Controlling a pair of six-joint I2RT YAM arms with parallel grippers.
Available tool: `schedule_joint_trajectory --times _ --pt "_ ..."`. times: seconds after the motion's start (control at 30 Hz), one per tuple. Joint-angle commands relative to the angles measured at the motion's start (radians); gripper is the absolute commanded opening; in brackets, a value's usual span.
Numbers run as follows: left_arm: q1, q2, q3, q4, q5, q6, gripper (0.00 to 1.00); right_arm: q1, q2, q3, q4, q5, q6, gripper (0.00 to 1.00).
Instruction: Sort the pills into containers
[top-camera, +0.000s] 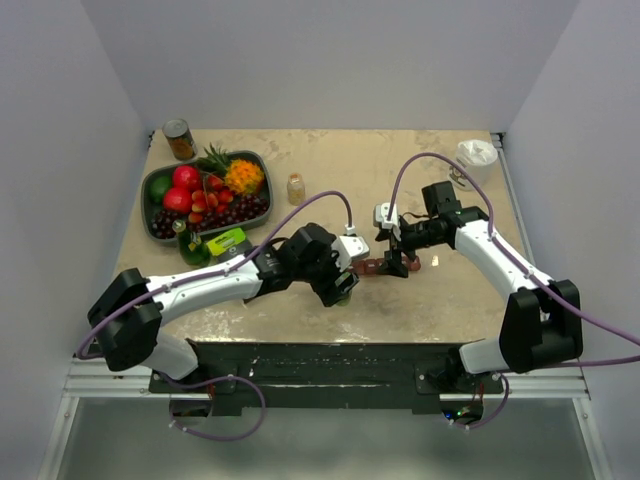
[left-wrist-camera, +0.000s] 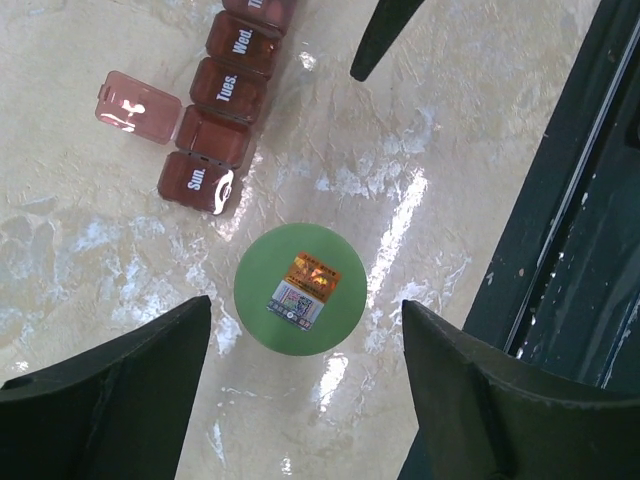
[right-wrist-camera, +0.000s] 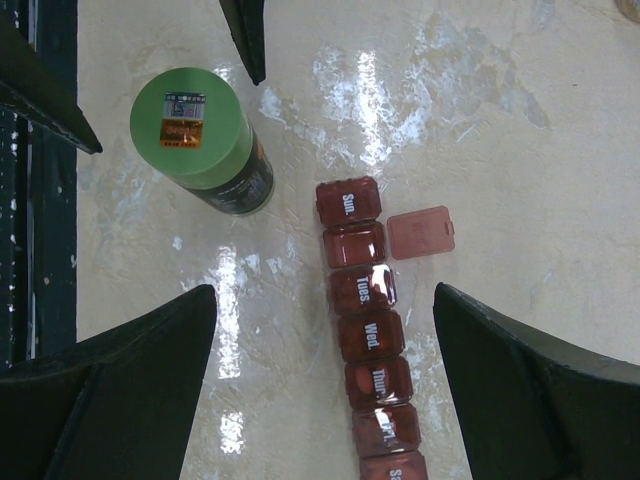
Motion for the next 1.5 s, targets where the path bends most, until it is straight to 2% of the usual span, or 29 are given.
schedule_joint_trajectory --times 0.0,0.2,0.3,0.4,0.43,0.5,0.53,0.57,0.67,0.77,0.83,0.93,1.03,1.23,1.47 --pt "-0.011 0.019 0.052 0.0 0.024 0.065 0.8 -0.004 -0.003 -0.001 -0.021 -0.05 -0.033 0.92" --pt "-0.021 0.081 0.079 0.012 0.013 0.039 0.71 -0.004 -0.004 0.001 -0.025 -0.053 -0.033 0.92" --pt "-0.021 0.093 0.083 0.014 -0.007 0.029 0.57 -0.004 -0.006 0.001 -0.025 -0.053 -0.033 0.92" --pt "-0.021 0.085 0.086 0.006 -0.027 0.007 0.36 -0.004 -0.006 0.001 -0.025 -0.055 -0.035 0.92" --pt "-0.02 0.076 0.092 -0.004 -0.034 -0.002 0.24 -0.002 -0.006 0.001 -0.027 -0.056 -0.035 0.92" --pt "-0.015 0.059 0.094 -0.006 -0.042 -0.057 0.14 -0.004 -0.01 0.002 -0.03 -0.059 -0.035 0.92" --pt "0.0 0.032 0.086 0.008 -0.033 -0.08 0.02 -0.002 -0.015 0.005 -0.031 -0.059 -0.035 0.92" --pt "0.015 0.015 0.077 0.02 0.008 -0.106 0.0 -0.002 -0.023 0.007 -0.031 -0.059 -0.029 0.99" --pt "0.089 -0.069 0.017 0.09 0.111 -0.221 0.0 -0.001 -0.081 0.01 0.02 -0.043 0.038 0.99" --pt "0.13 -0.14 -0.03 0.149 0.14 -0.28 0.0 -0.001 -0.151 0.016 0.071 -0.078 0.112 0.99" --pt "0.14 -0.169 -0.046 0.195 0.14 -0.303 0.0 0.01 -0.159 0.034 0.045 -0.146 0.12 0.99" --pt "0.143 -0.181 -0.041 0.268 0.136 -0.347 0.0 0.091 -0.132 0.056 0.013 -0.156 0.135 0.99" --pt "0.143 -0.185 -0.038 0.339 0.137 -0.399 0.0 0.174 -0.132 0.024 0.138 -0.118 0.299 0.99" --pt "0.143 -0.192 -0.066 0.488 0.134 -0.507 0.0 0.192 -0.109 -0.004 0.241 -0.092 0.419 0.99" --pt "0.141 -0.215 -0.093 0.555 0.068 -0.557 0.0 0.197 -0.119 -0.034 0.3 -0.055 0.487 0.81"
